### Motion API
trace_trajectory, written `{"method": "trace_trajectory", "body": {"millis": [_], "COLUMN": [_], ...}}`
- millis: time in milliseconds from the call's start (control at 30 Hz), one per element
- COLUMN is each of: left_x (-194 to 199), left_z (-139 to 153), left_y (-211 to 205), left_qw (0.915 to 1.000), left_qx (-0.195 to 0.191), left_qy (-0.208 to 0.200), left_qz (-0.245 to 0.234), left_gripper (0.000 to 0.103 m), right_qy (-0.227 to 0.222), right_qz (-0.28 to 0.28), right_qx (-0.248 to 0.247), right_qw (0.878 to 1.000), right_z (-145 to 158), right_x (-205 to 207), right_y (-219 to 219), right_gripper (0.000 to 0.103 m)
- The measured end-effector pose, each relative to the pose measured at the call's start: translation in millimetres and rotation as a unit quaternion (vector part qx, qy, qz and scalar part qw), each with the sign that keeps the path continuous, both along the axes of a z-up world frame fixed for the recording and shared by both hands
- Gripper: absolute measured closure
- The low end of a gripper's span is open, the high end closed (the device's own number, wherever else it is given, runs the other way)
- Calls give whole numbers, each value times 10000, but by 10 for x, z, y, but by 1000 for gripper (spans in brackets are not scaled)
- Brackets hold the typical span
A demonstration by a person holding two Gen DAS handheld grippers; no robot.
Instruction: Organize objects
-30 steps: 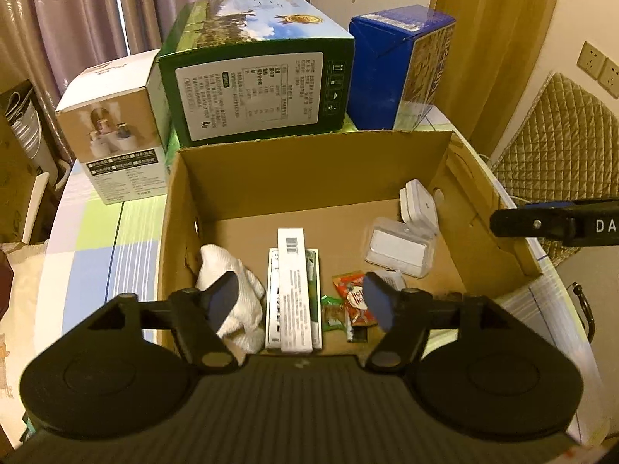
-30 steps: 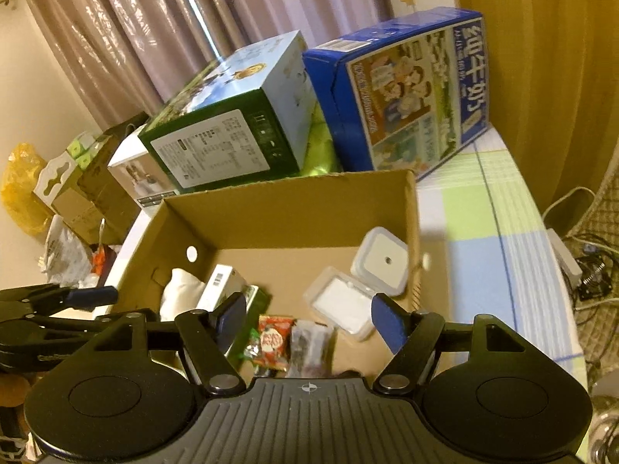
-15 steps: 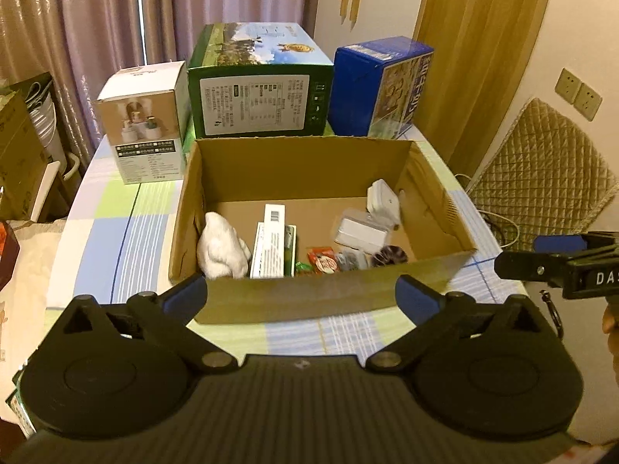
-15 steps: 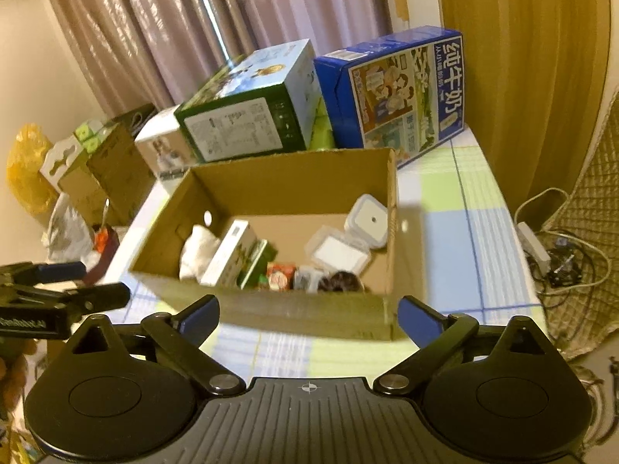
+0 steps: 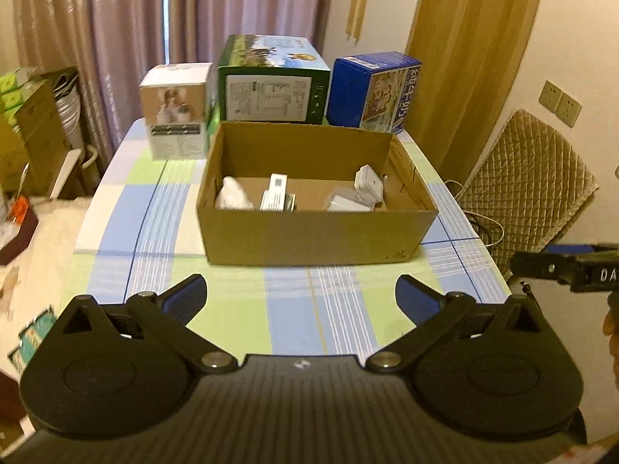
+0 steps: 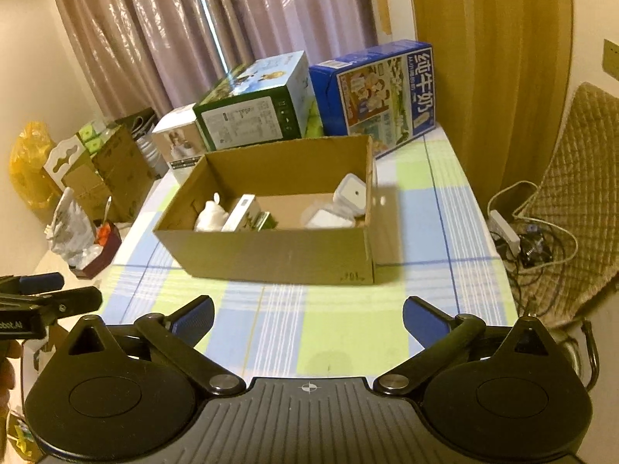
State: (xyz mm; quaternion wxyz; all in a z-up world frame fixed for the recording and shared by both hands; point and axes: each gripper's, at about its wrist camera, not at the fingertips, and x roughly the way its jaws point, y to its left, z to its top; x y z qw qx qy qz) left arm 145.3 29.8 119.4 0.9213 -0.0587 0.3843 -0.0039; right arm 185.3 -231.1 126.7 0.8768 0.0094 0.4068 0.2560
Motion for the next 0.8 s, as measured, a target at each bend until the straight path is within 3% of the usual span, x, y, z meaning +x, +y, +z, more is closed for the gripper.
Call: {"method": "trace_trajectory", "body": {"millis": [400, 800], "left_x": [-816, -1099], "left_z": [27, -61], "left_y": [-88, -235], "left_qw": [9996, 9998], "left_qx": [65, 114], "left_qy": [-132, -40], "left_qz": [226, 156], "left_gripper": [1, 1], "right_qy": [-160, -229], "right_qz": [-67, 67], "right_qx": [-34, -218], "right_qw": [9998, 9995], "right_z": [-4, -124], "right_x": [-763, -1134], "right_y": [-180, -125], "right_gripper": [2, 2]}}
